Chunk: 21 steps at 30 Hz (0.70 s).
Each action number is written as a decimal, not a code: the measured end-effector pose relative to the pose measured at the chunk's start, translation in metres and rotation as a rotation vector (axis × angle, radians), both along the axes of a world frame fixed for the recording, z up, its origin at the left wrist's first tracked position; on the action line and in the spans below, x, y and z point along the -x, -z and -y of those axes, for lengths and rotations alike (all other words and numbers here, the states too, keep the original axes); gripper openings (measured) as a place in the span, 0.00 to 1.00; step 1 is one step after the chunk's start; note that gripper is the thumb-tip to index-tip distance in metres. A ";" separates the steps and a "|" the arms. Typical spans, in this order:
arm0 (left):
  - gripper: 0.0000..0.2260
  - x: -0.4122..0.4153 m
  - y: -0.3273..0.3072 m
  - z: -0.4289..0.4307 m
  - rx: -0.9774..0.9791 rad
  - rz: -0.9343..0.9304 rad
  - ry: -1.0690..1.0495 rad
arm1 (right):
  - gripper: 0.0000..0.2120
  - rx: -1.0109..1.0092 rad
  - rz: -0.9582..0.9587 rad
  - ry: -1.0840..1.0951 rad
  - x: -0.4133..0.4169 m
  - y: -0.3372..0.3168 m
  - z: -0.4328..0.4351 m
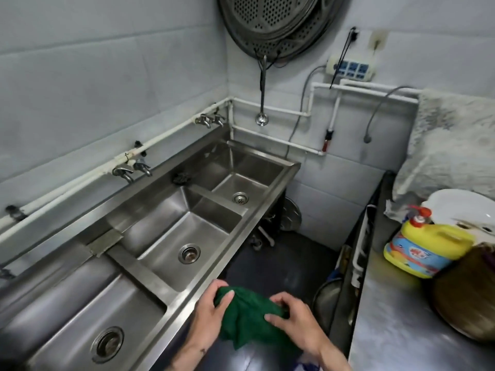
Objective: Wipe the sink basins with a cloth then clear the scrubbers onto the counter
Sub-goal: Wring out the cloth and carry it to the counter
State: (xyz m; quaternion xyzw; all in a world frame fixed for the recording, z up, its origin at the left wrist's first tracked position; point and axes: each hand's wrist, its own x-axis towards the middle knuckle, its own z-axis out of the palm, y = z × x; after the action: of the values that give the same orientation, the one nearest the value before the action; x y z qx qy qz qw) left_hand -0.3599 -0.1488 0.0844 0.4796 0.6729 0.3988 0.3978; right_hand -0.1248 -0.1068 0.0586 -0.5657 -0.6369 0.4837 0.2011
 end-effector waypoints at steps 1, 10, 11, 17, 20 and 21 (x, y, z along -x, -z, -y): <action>0.04 -0.010 -0.008 -0.011 -0.007 -0.011 0.028 | 0.14 -0.036 0.024 0.041 -0.010 -0.004 -0.008; 0.05 -0.065 -0.034 -0.096 -0.060 -0.079 0.317 | 0.12 -0.225 0.076 0.204 -0.071 -0.029 -0.038; 0.05 -0.069 -0.035 -0.103 -0.051 -0.065 0.330 | 0.11 -0.240 0.026 0.239 -0.075 -0.034 -0.037; 0.04 -0.090 -0.030 -0.142 -0.069 0.043 0.412 | 0.18 -0.250 -0.143 0.533 -0.095 -0.056 -0.020; 0.07 -0.104 -0.023 -0.156 -0.039 0.058 0.508 | 0.16 -0.245 -0.074 0.669 -0.108 -0.058 -0.008; 0.07 -0.112 -0.019 -0.160 -0.032 0.059 0.544 | 0.14 -0.258 -0.016 0.716 -0.115 -0.057 -0.004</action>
State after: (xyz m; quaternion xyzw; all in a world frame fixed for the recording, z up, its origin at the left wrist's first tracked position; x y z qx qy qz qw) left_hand -0.2479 0.0109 0.1036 0.6370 0.5013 0.3016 0.5020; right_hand -0.0097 -0.1032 0.1155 -0.7186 -0.4528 0.3032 0.4320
